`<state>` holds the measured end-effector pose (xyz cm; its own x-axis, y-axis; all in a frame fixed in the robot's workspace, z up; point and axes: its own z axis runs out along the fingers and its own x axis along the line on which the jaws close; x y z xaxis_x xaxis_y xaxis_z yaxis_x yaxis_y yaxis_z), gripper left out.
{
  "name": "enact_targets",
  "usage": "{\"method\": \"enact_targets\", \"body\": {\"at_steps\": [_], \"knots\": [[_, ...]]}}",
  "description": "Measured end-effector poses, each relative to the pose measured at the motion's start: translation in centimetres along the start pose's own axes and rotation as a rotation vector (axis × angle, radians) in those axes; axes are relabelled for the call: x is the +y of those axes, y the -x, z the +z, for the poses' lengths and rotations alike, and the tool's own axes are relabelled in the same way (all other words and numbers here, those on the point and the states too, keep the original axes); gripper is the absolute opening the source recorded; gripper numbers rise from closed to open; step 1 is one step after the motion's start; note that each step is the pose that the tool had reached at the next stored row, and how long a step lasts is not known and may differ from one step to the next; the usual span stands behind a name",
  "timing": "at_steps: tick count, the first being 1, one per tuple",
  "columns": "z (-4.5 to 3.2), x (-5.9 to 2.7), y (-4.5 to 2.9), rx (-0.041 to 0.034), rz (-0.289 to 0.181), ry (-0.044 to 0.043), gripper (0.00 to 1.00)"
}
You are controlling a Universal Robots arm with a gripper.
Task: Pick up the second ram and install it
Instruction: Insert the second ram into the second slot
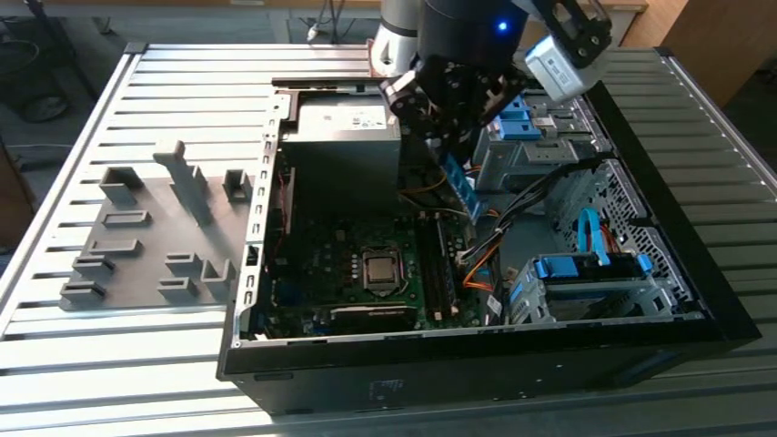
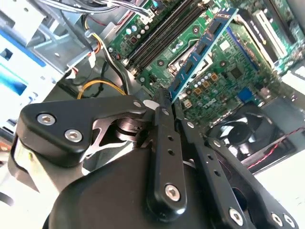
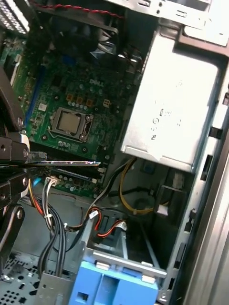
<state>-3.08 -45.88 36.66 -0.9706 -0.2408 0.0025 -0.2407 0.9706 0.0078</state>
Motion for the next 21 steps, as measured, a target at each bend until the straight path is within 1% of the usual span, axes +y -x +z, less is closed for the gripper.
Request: {"method": "enact_targets", "body": {"at_steps": [7,8,12,13,15,19,21], "knots": [[0.33,0.0,0.0,-0.0011,0.11,0.0005,0.14],[0.56,0.0,0.01,-0.0012,0.134,0.0005,0.14],[1.1,-0.01,0.02,-0.0016,0.187,0.0006,0.14],[1.41,-0.03,0.08,-0.0018,0.211,0.0006,0.14],[1.71,-0.08,0.26,-0.0018,0.219,0.0007,0.14],[2.04,-0.13,0.47,-0.0017,0.223,-0.0004,0.14],[2.39,-0.16,0.6,-0.0017,0.232,-0.0004,0.14]]}}
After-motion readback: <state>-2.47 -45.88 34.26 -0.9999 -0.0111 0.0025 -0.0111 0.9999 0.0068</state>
